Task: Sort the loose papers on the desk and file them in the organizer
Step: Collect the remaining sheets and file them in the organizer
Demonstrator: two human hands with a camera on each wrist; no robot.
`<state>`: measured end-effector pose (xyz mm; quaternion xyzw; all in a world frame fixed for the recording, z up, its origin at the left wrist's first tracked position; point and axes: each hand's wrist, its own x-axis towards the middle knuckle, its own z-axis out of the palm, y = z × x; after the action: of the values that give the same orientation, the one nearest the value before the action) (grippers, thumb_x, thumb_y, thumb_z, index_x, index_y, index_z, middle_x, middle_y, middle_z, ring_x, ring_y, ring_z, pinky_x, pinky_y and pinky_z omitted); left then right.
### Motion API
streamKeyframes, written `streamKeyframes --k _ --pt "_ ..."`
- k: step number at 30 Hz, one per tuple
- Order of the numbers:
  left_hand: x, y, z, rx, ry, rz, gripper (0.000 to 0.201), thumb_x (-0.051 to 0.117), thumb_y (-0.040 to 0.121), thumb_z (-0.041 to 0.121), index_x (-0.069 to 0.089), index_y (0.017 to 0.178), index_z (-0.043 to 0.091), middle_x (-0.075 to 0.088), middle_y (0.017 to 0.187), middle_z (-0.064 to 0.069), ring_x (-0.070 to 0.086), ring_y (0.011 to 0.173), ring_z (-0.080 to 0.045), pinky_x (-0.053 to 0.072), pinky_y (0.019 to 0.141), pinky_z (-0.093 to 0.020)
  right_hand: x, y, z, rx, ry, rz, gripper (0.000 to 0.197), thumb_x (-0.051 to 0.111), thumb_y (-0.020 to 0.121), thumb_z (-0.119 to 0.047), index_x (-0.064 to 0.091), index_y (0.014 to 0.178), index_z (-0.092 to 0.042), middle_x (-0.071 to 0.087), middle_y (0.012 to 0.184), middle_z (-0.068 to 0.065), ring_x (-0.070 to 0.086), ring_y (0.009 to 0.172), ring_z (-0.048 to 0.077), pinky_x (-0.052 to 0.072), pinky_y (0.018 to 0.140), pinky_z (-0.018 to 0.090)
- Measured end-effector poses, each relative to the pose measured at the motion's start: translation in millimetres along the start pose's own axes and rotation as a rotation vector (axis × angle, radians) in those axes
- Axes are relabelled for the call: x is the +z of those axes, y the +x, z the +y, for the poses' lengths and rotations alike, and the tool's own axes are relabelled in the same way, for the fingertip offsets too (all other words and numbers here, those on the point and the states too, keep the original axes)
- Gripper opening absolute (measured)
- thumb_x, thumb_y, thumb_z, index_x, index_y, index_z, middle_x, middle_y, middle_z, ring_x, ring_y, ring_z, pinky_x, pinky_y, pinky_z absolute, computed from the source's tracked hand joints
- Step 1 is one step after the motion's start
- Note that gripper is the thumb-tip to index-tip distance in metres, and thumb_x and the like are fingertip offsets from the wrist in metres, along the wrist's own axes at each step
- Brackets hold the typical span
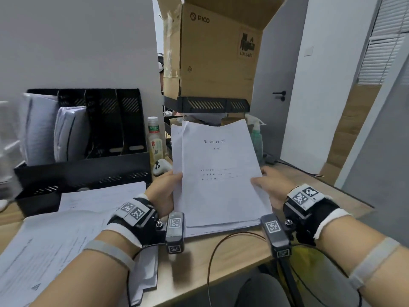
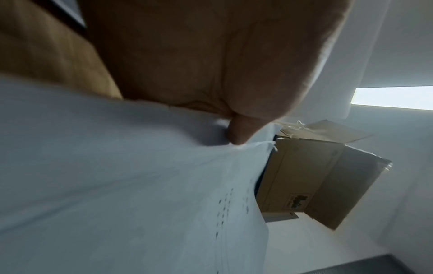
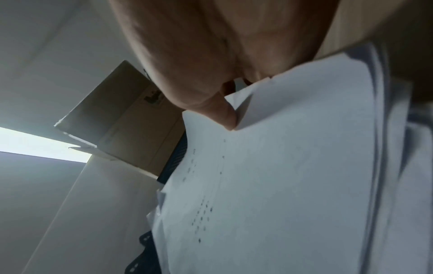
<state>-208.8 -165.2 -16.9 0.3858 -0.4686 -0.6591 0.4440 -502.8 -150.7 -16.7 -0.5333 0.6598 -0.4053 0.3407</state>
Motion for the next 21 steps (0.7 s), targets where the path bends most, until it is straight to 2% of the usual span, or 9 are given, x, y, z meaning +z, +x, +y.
streamKeyframes --k 2,4,8,10,12,14,17,19,21 --pt "-2 -7 5 0.017 -0.006 0.036 0.039 0.043 0.109 0.037 0.065 0.131 0.015 0.077 0.12 -0.01 0.076 0.104 -0.029 0.062 0.08 -0.042 8 -12 -25 -0.031 -0.065 -0.022 0.029 0.069 0.078 -0.022 0.056 0.104 -0.016 0.067 0.117 0.008 0.066 0.108 0.031 0.051 0.101 0.053" --pt "-6 -15 9 0.043 0.029 0.026 0.041 0.043 0.108 0.042 0.062 0.136 0.017 0.074 0.127 -0.01 0.073 0.112 -0.032 0.061 0.088 -0.046 17 -18 -41 -0.066 -0.078 -0.039 0.034 0.065 0.087 -0.01 0.048 0.116 -0.016 0.063 0.123 0.008 0.063 0.111 0.03 0.049 0.102 0.051" --pt "-30 -36 15 0.176 0.15 -0.035 0.046 0.06 0.097 0.005 0.055 0.142 0.01 0.069 0.133 -0.018 0.068 0.116 -0.038 0.06 0.094 -0.05 36 -21 -67 -0.125 -0.041 -0.093 0.064 0.07 0.082 -0.01 0.034 0.135 -0.016 0.058 0.125 0.005 0.061 0.112 0.028 0.051 0.097 0.041" --pt "-43 -50 22 0.215 0.152 0.024 0.049 0.059 0.093 -0.001 0.056 0.14 0.01 0.071 0.129 -0.017 0.071 0.109 -0.035 0.062 0.089 -0.049 48 -16 -76 -0.134 0.039 -0.177 0.074 0.077 0.067 -0.02 0.045 0.134 -0.011 0.066 0.127 0.006 0.066 0.11 0.027 0.053 0.098 0.045" --pt "-53 -65 31 0.251 0.146 0.066 0.047 0.059 0.093 -0.006 0.058 0.137 0.01 0.073 0.122 -0.014 0.075 0.1 -0.031 0.064 0.081 -0.045 65 -17 -84 -0.161 0.14 -0.289 0.057 0.074 0.074 -0.016 0.061 0.128 -0.01 0.072 0.123 0.01 0.07 0.109 0.032 0.053 0.099 0.051" --pt "-59 -78 39 0.245 0.163 0.083 0.04 0.054 0.097 -0.006 0.061 0.133 0.011 0.076 0.117 -0.01 0.076 0.097 -0.026 0.064 0.078 -0.04 75 -22 -95 -0.235 0.172 -0.311 0.035 0.064 0.087 -0.003 0.066 0.121 -0.008 0.074 0.117 0.009 0.07 0.107 0.029 0.054 0.097 0.047" --pt "-75 -100 53 0.226 0.278 0.185 0.031 0.056 0.101 0.004 0.064 0.129 0.015 0.076 0.117 -0.004 0.075 0.098 -0.018 0.061 0.086 -0.036 87 -14 -111 -0.366 0.144 -0.248 0.035 0.061 0.087 0.004 0.064 0.119 -0.012 0.073 0.109 0.003 0.069 0.101 0.023 0.057 0.088 0.04" --pt "-98 -117 59 0.19 0.385 0.35 0.024 0.061 0.102 0.014 0.064 0.126 0.016 0.076 0.118 -0.005 0.072 0.106 -0.019 0.053 0.093 -0.038 93 0 -116 -0.393 0.117 -0.199 0.042 0.061 0.085 0.003 0.062 0.123 -0.014 0.07 0.118 0.006 0.066 0.11 0.027 0.053 0.099 0.049" --pt "-126 -134 61 0.136 0.524 0.566 0.022 0.067 0.098 0.02 0.067 0.12 0.019 0.075 0.115 -0.006 0.067 0.112 -0.021 0.047 0.092 -0.038 96 17 -115 -0.384 0.129 -0.181 0.047 0.059 0.082 0.004 0.059 0.127 -0.013 0.067 0.123 0.009 0.063 0.114 0.031 0.049 0.103 0.053"
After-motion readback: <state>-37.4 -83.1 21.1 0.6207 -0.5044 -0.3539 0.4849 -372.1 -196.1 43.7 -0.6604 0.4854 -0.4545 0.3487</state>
